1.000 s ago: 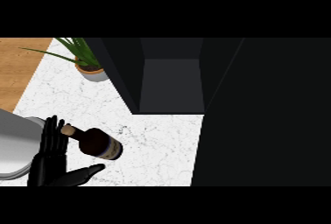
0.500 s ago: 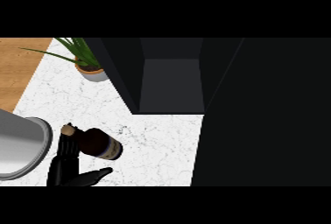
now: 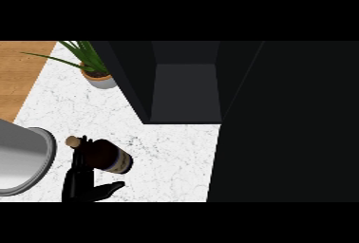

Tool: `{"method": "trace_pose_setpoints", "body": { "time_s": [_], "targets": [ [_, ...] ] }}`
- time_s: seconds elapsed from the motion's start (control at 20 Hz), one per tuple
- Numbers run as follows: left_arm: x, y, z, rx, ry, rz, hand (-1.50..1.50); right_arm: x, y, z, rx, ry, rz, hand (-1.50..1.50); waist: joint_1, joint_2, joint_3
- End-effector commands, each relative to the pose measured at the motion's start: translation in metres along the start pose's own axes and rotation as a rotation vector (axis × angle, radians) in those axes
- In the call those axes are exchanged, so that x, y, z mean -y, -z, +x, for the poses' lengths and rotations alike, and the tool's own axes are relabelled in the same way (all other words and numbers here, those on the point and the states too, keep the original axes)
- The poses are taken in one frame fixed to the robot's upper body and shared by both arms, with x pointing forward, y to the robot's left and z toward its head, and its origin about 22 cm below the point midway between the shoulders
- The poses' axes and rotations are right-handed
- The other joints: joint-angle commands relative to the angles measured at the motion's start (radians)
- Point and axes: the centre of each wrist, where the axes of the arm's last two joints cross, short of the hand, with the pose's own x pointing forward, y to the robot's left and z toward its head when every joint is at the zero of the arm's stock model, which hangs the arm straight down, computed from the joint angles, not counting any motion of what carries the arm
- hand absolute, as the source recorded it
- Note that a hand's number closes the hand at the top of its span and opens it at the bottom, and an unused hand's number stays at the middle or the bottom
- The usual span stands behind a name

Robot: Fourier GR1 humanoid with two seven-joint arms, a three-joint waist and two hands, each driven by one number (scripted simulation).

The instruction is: Pick up the wine, place it into the cabinet and close the cabinet

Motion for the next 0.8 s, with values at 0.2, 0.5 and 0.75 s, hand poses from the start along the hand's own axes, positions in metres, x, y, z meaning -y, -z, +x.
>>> {"method": "trace_pose_setpoints", "body": {
  "time_s": [0.2,0.5,0.75],
  "targets": [
    [0.009,-0.008,-0.025,0.031,-0.069,-0.027,-1.5,-0.009,-0.007,0.011,0.027,0.03,0.025,-1.5,0.003,0.0,0.0],
    [0.011,0.026,-0.014,0.029,-0.093,-0.055,-1.5,-0.008,-0.012,0.032,0.0,0.025,0.012,-1.5,0.002,-0.001,0.0],
    [0.026,0.022,-0.042,0.048,-0.078,-0.066,-1.5,-0.012,-0.018,0.015,0.021,0.051,0.014,-1.5,-0.004,0.0,0.0]
  ]
}}
